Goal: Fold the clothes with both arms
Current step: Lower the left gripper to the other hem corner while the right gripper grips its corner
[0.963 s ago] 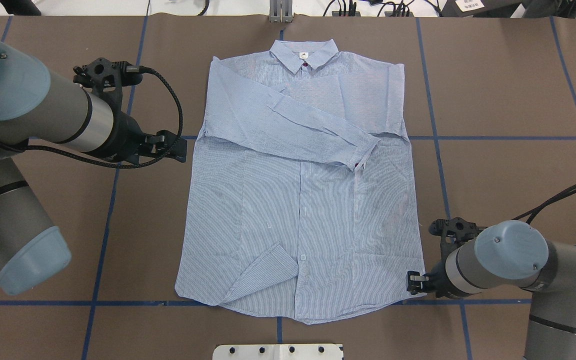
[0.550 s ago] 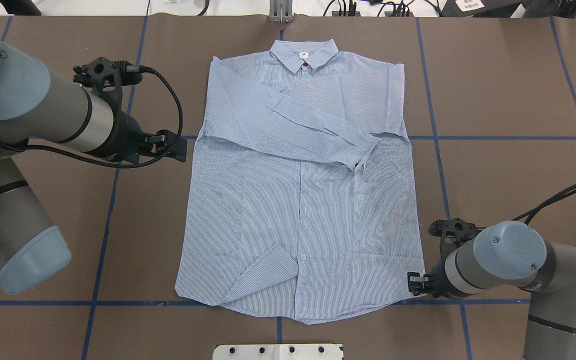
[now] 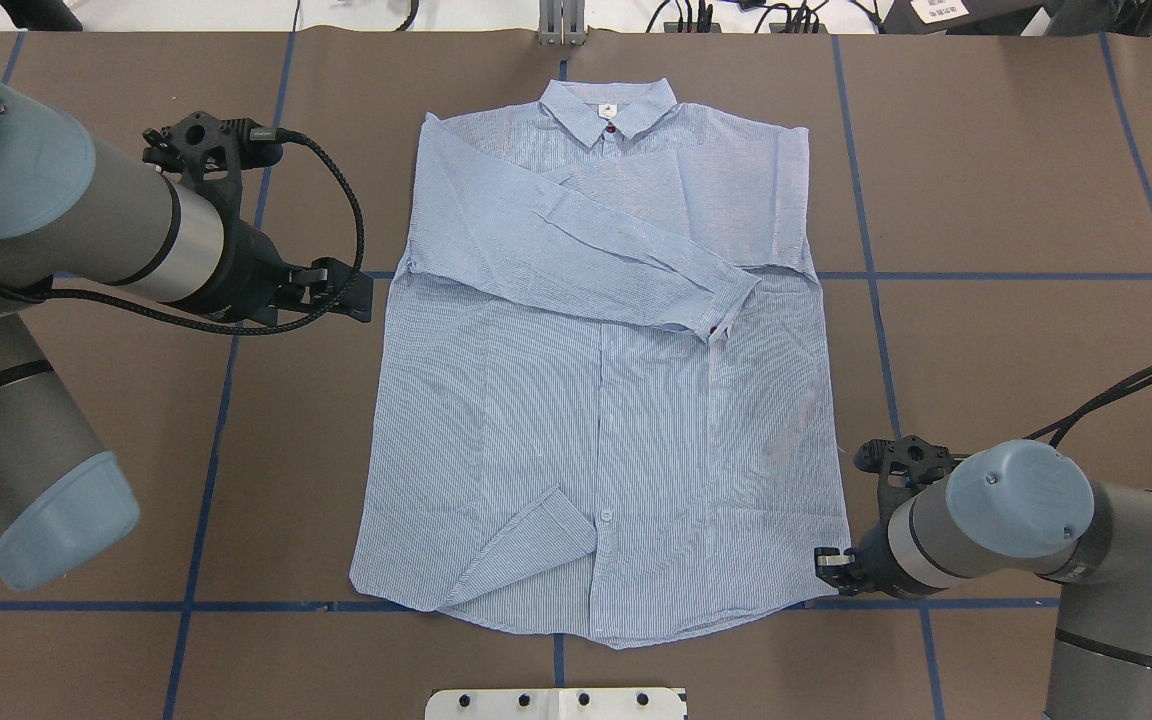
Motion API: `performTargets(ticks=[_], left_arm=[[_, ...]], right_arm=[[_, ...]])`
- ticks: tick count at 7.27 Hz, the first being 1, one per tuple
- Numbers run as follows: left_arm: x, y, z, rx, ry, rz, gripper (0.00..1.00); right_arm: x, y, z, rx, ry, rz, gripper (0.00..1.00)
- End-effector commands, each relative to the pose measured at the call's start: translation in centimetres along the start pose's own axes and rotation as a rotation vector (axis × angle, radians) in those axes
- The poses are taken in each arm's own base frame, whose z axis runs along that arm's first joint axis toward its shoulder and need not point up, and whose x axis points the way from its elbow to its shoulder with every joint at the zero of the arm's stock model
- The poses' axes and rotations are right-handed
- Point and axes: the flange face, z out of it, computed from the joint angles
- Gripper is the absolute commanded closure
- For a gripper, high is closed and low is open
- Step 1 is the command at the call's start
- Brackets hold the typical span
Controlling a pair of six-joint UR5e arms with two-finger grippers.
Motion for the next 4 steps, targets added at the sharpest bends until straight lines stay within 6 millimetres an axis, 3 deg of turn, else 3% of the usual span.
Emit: performTargets(ticks=[1,2,3,4], left_arm=[[0.0,0.1,0.0,-0.001,0.0,-0.001,0.03],[-0.2,0.1,0.1,-0.003,-0.004,-0.006,0.03],[-0.6,0.6,1.5,-0.02,-0.025,-0.051,0.03],[0.3,4.3,4.2,-0.09,-0.039,-0.104,0.03]], right_arm=[[0.1,0.0,-0.1,0.002,0.001,0.001,1.0],[-0.1,0.0,-0.5,0.004,-0.008,0.0,1.0],[-0.6,0.2,-1.0,0.006,-0.022,-0.005,1.0],[-1.1,0.5,-2.3,0.011,-0.047,-0.013,1.0]])
